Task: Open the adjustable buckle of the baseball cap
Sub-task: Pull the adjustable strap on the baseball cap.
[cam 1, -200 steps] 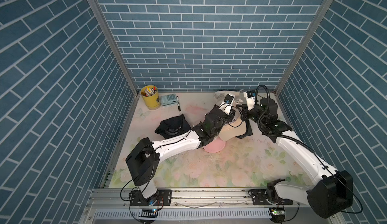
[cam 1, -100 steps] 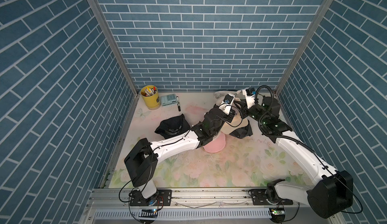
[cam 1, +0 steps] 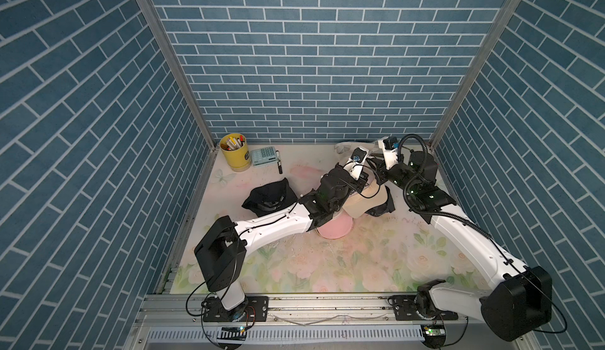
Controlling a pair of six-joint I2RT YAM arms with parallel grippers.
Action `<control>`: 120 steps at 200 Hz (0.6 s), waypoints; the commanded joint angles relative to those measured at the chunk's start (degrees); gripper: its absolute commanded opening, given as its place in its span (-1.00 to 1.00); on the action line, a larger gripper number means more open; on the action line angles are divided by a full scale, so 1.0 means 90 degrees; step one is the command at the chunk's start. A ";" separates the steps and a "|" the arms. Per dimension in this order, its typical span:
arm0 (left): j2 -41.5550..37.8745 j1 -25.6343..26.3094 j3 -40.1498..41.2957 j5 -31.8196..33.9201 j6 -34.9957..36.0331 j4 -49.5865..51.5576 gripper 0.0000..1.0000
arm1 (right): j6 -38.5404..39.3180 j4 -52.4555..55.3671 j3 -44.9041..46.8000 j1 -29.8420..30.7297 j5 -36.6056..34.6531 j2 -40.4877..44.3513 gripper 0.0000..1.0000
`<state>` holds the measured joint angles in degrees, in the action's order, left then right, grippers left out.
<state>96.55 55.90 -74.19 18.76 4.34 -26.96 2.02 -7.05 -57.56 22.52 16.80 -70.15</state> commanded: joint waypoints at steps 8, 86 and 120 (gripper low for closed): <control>0.0120 -0.0018 -0.0288 -0.0043 -0.0033 0.0021 -1.00 | 0.0361 -0.0167 0.0073 0.0038 0.0060 0.0193 -0.65; 0.0473 -0.0061 -0.0612 -0.0536 -0.0149 0.0554 -1.00 | -0.0919 -0.0885 0.0207 0.0056 -0.0762 0.0228 -1.00; 0.0507 -0.0090 -0.0607 -0.0617 -0.0239 0.0695 -1.00 | -0.1389 -0.0994 0.0151 0.0056 -0.0990 0.0274 -1.00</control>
<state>100.29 55.57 -78.11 14.61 3.29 -22.24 -5.37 -11.49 -55.75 22.72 10.63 -69.71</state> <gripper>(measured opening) 0.068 0.046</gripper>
